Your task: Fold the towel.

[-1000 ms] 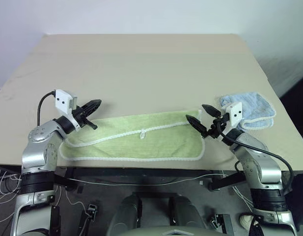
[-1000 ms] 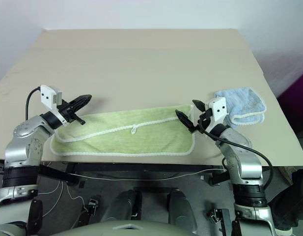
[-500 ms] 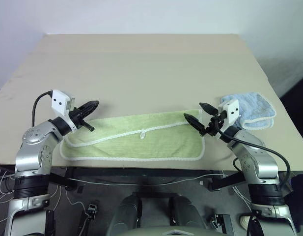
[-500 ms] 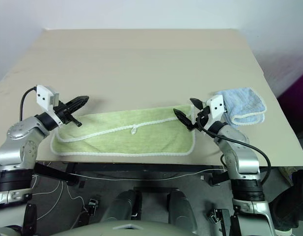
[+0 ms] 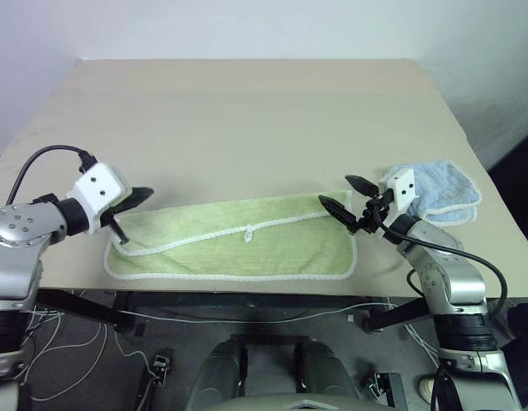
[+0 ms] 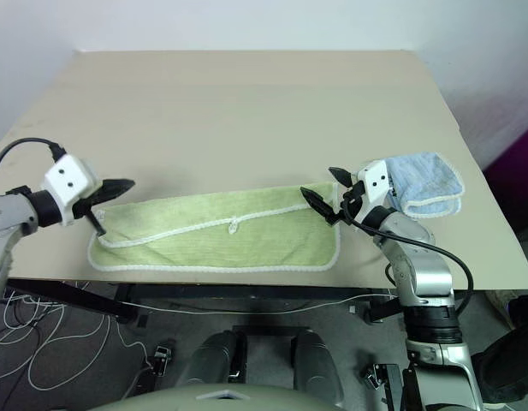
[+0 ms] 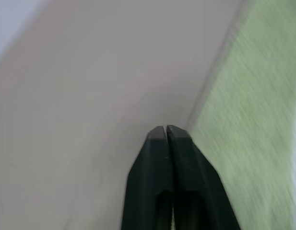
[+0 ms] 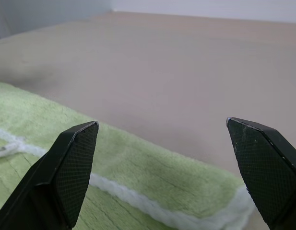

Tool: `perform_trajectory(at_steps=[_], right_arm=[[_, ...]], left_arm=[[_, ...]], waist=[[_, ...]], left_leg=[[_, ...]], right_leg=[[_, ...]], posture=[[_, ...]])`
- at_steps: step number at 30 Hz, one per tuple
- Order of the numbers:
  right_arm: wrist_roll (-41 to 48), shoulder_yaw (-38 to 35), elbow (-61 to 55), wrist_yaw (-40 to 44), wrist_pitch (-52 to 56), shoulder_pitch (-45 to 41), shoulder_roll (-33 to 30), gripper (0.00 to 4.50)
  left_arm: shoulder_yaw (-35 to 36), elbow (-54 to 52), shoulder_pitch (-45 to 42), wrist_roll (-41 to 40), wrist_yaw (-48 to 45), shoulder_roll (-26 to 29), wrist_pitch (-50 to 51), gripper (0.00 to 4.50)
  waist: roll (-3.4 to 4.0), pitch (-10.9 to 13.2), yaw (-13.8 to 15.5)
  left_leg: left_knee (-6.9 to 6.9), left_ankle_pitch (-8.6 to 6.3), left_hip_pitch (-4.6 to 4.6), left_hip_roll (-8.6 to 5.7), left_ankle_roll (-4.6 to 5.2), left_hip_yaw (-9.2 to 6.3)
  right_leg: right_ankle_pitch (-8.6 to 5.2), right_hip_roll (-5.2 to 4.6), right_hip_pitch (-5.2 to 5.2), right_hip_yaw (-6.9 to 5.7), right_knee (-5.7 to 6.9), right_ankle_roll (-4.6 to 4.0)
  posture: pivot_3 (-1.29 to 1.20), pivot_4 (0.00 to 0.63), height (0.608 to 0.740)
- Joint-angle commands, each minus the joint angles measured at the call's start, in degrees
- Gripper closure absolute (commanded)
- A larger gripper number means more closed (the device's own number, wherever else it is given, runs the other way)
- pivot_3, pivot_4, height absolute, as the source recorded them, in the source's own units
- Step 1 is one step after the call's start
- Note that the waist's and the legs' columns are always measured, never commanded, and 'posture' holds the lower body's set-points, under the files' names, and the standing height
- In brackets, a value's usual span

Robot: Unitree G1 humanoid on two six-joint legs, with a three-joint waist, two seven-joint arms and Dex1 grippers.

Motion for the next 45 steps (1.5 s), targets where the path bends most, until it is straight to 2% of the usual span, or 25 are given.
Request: perform_trajectory(at_steps=[1, 8, 16, 22, 33, 36, 45], right_arm=[[0.4, -0.7, -1.1, 0.5, -0.1, -1.5, -1.1, 0.00], [0.4, 0.1, -0.7, 1.4, 1.5, -3.5, -2.1, 0.00], [0.0, 1.9, 1.6, 4.1, 2.6, -6.5, -3.1, 0.00], [-0.5, 2.6, 3.9, 5.3, 2.6, -9.0, -3.6, 0.00], [-1.3, 2.1, 4.0, 5.3, 2.2, -9.1, -3.6, 0.00], [-1.3, 2.1, 3.7, 5.0, 2.1, -8.8, -3.3, 0.00], [-1.2, 1.8, 3.7, 4.5, 1.6, -8.5, -3.0, 0.00]], left_arm=[[-0.2, -2.2, 1.3, -0.6, -7.3, 4.9, -1.3, 2.94], [-5.8, 2.1, -1.8, 5.6, -14.4, 11.2, -8.4, 0.68], [-12.5, 7.9, -9.5, 9.2, -21.7, 11.4, -15.0, 0.68], [-14.8, 11.0, -12.5, 11.1, -23.3, 10.6, -17.2, 0.68], [-16.0, 11.7, -11.1, 12.2, -22.0, 9.0, -17.1, 0.68], [-16.3, 12.0, -11.1, 12.7, -21.7, 8.4, -17.2, 1.25], [-16.5, 11.9, -10.9, 12.6, -21.5, 7.2, -16.7, 4.30]], waist=[[0.03, 0.0, 0.0], [0.04, 0.0, 0.0], [0.03, 0.0, -0.1], [0.03, 0.0, -0.2], [0.02, 0.0, -0.2], [0.02, 0.0, -0.2], [0.02, 0.0, -0.2]], left_leg=[[-0.02, 0.00, 0.00, 0.00, 0.00, 0.00], [-0.02, 0.00, 0.00, 0.02, 0.00, 0.01], [0.01, 0.00, -0.01, 0.02, 0.02, 0.03], [0.02, 0.00, -0.01, 0.03, 0.03, 0.03], [0.07, 0.00, -0.01, 0.02, 0.03, 0.03], [0.07, 0.00, -0.01, 0.02, 0.03, 0.03], [0.09, 0.00, -0.01, 0.02, 0.03, 0.03]], right_leg=[[0.00, -0.01, -0.01, 0.01, -0.01, 0.00], [0.00, 0.00, 0.01, -0.01, -0.02, 0.00], [0.00, 0.13, 0.03, -0.04, -0.01, 0.00], [0.00, 0.19, 0.01, -0.04, 0.03, 0.01], [-0.01, 0.18, 0.01, -0.04, 0.08, 0.02], [-0.01, 0.19, 0.01, -0.04, 0.08, 0.02], [-0.01, 0.19, 0.00, -0.04, 0.12, 0.02]], posture=[[0.00, 0.150, 0.740], [0.00, 0.150, 0.740], [0.00, 0.150, 0.740], [0.00, 0.150, 0.740], [0.00, 0.150, 0.740], [0.00, 0.150, 0.740], [0.00, 0.150, 0.740]])
